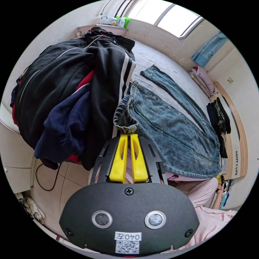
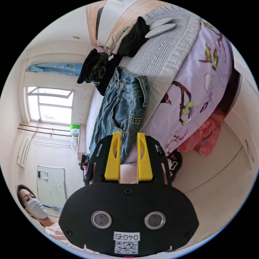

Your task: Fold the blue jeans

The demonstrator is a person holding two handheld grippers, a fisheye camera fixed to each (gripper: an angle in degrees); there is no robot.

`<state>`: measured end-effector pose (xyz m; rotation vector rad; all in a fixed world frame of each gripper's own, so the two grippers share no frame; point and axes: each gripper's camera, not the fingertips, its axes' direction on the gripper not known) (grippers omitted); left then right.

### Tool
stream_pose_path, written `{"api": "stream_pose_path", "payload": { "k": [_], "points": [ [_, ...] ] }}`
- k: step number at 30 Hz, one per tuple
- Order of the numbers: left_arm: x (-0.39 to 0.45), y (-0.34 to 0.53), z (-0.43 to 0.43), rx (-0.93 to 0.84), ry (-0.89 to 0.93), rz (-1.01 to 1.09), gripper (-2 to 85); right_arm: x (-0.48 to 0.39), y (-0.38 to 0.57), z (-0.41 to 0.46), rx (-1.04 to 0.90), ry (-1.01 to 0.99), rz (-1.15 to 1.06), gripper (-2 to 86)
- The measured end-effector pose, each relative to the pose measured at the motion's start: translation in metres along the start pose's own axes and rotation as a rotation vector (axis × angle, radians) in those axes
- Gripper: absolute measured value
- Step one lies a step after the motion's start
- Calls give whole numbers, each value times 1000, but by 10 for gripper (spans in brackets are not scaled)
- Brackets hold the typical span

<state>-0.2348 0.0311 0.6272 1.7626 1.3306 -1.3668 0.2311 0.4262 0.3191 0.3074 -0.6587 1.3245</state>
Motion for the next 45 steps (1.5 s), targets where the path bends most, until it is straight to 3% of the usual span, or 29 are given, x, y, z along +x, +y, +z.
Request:
{"api": "stream_pose_path", "payload": {
  "k": [7, 9, 12, 14, 24, 35, 45],
  "points": [
    [-26, -1, -2, 8, 54, -50, -9, 14, -8, 13, 12, -93, 21, 69],
    [-44, 1, -15, 70, 236, -113, -9, 9, -8, 10, 54, -34, 17, 5],
    [-76, 7, -42, 204, 480, -210, -9, -5, -4, -6, 112, -74, -43, -6],
    [-86, 8, -60, 243, 534, -209, -8, -15, -1, -20, 142, -134, -69, -9],
    [-88, 27, -118, 284, 501, -111, -8, -45, 11, -69, 180, -99, -173, -10],
    [-109, 74, -173, 384, 560, -166, -9, -57, 53, -127, 215, -72, -247, -10],
    [-43, -43, -160, 424, 585, -102, -9, -108, 0, -99, 204, -99, -295, -10]
  ]
}}
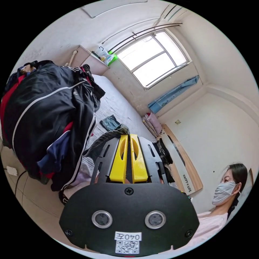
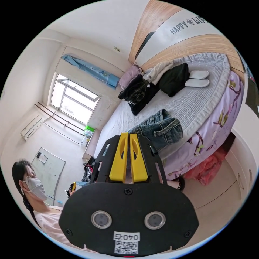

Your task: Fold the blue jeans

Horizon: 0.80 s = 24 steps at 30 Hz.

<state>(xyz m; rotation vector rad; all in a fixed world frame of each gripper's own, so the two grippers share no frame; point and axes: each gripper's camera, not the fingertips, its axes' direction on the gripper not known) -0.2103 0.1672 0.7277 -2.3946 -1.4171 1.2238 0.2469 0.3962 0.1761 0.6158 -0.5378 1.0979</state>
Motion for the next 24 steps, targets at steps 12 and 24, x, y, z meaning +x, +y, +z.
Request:
{"api": "stream_pose_path", "payload": {
  "k": [12, 24],
  "points": [
    [61, -123, 215, 2, -107, 4, -8, -26, -106, 84, -48, 21, 24, -10],
    [99, -184, 498, -122, -453, 158, -9, -5, -204, 220, -168, 162, 135, -10]
  ]
}}
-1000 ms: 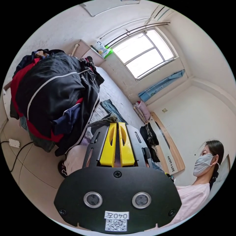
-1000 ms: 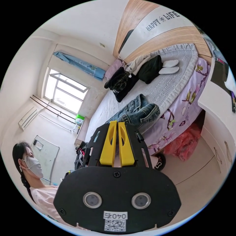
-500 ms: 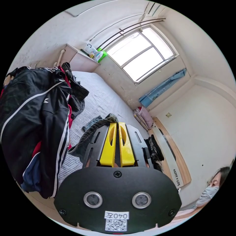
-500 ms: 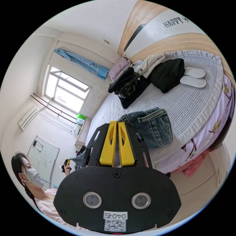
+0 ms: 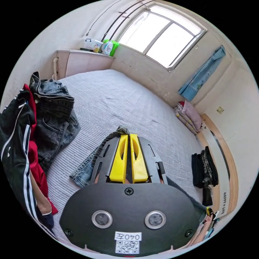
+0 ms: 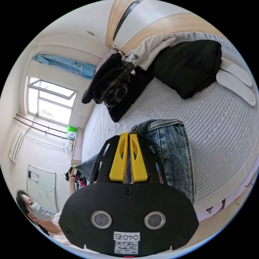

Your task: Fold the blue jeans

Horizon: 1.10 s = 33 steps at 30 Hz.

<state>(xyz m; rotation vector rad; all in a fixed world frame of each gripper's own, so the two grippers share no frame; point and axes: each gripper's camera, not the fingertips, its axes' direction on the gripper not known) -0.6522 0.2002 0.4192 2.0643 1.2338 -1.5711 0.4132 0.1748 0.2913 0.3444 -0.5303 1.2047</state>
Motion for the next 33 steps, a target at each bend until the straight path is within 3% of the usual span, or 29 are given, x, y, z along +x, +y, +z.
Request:
{"api": "stream_pose_path", "payload": {
  "k": [15, 19, 23, 27, 31, 33],
  "points": [
    [51, -29, 181, -226, -312, -74, -12, -46, -71, 80, -142, 139, 33, 1],
    [58, -33, 177, -204, -297, -14, -12, -67, -80, 71, -169, -29, 28, 86],
    [66, -41, 113, -157, -174, 146, -10, -129, -55, 8, -5, -197, -116, 97],
    [52, -1, 45, -141, -121, 222, -12, -178, -12, -9, 5, 33, -237, 25],
    [32, 42, 32, -175, -200, 280, -11, -194, 2, 44, -143, 439, -299, -6],
    [26, 49, 35, -184, -229, 289, -10, -190, -9, 63, -187, 429, -251, -8]
  ]
}}
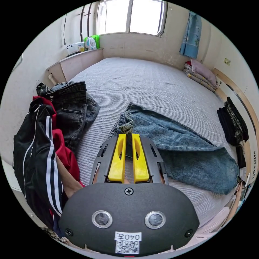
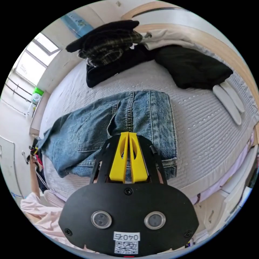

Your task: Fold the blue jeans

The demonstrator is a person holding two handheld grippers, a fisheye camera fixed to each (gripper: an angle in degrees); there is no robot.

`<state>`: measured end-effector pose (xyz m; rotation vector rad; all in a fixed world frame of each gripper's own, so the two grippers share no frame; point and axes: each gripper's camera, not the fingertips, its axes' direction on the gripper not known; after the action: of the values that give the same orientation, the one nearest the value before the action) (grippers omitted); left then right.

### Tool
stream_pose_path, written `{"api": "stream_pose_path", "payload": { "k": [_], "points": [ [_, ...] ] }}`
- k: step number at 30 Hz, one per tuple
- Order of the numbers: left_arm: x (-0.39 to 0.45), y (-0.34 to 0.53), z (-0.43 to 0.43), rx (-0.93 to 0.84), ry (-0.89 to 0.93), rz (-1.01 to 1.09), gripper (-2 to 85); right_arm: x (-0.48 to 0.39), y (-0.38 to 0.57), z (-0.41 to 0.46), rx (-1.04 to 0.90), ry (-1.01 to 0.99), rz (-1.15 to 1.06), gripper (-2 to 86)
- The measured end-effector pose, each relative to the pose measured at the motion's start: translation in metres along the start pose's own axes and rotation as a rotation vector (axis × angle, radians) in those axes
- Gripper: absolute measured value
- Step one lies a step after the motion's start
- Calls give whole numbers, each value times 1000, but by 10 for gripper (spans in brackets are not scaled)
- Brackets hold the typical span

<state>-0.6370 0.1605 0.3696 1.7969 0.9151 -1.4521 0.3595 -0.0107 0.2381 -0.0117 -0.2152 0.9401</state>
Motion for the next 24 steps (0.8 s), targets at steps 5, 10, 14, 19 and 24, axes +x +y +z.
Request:
{"api": "stream_pose_path", "payload": {
  "k": [5, 10, 14, 19, 24],
  "points": [
    [0, -45, 4, 45, 80, -64, -1, -51, -29, -40, 63, -61, 33, -5],
    [-27, -106, 41, 34, 365, -257, 67, -135, -20, -76, 129, -129, -137, 37],
    [-60, -101, 35, 128, 525, -312, 72, -236, -24, -72, 107, -211, -350, 17],
    [-71, -7, -1, 27, 343, -176, 3, -414, -45, -13, -30, -403, -684, -7],
    [-71, 61, -6, 89, 40, 1, -8, -635, -37, 64, -152, -484, -986, -4]
  ]
}}
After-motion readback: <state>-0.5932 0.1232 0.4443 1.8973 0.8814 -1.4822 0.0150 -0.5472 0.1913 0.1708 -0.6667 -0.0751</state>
